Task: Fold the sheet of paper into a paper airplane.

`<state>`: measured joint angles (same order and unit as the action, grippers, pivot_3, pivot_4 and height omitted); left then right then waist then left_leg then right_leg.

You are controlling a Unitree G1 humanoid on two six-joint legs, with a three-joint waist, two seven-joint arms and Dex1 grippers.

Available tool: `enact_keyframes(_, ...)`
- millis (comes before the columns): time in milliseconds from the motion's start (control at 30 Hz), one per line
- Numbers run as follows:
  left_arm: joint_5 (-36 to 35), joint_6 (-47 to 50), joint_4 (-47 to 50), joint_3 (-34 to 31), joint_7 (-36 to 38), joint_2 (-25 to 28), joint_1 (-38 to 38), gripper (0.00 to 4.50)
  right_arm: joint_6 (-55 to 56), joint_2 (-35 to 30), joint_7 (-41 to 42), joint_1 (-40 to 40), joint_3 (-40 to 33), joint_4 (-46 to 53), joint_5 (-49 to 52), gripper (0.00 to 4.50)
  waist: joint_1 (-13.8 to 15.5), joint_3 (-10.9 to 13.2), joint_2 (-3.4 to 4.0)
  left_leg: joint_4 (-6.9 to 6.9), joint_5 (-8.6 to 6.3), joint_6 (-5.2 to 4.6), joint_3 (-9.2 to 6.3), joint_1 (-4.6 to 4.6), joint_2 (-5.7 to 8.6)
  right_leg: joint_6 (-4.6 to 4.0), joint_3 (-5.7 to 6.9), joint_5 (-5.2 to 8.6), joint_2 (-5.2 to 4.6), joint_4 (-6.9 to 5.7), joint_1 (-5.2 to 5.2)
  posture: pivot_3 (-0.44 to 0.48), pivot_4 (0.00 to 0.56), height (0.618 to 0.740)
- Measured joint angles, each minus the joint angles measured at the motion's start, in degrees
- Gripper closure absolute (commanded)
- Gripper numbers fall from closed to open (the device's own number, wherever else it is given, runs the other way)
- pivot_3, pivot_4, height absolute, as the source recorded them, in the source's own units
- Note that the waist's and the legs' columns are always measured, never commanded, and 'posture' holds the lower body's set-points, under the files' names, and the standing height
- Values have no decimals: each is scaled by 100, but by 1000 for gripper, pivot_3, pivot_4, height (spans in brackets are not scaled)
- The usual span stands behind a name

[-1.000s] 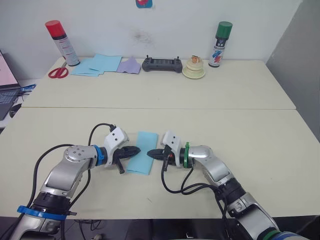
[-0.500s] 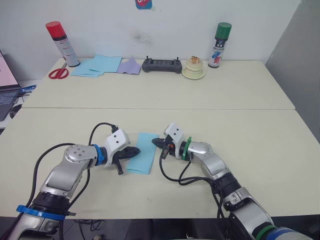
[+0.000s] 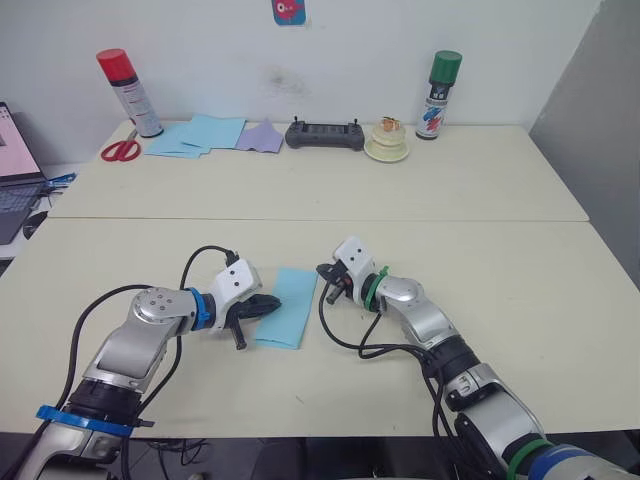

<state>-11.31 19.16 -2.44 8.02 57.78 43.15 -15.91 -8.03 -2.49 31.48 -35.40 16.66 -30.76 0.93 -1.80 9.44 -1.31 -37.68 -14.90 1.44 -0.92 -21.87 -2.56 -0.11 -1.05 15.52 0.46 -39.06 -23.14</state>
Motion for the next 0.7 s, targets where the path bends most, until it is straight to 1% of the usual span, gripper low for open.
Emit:
enact_keyframes(133,-1,6,-11,-13,28,-24,-18,4500,384,-51,123,225,-238,85,151,4476,14,2,3,0,0,0,4,-5,1,0,-2,0,-1,4,-2,0,150,740)
enact_keyframes(300,-1,22,-13,-60,35,-54,-9,4500,379,-82,368,467,-395,567,378,4476,12,7,12,3,0,0,2,-6,-1,1,-1,0,0,3,-4,0,150,740)
enact_keyframes(433,-1,21,24,-79,27,-63,42,4500,98,-78,558,554,-266,920,428,4476,11,7,12,10,0,0,2,-3,-3,-2,0,2,2,4,-4,0,150,740)
enact_keyframes(700,-1,43,112,-112,20,-62,125,4500,-375,-105,818,557,200,926,234,4476,8,1,10,37,0,0,5,10,-1,-9,-5,6,2,7,-7,0,150,740)
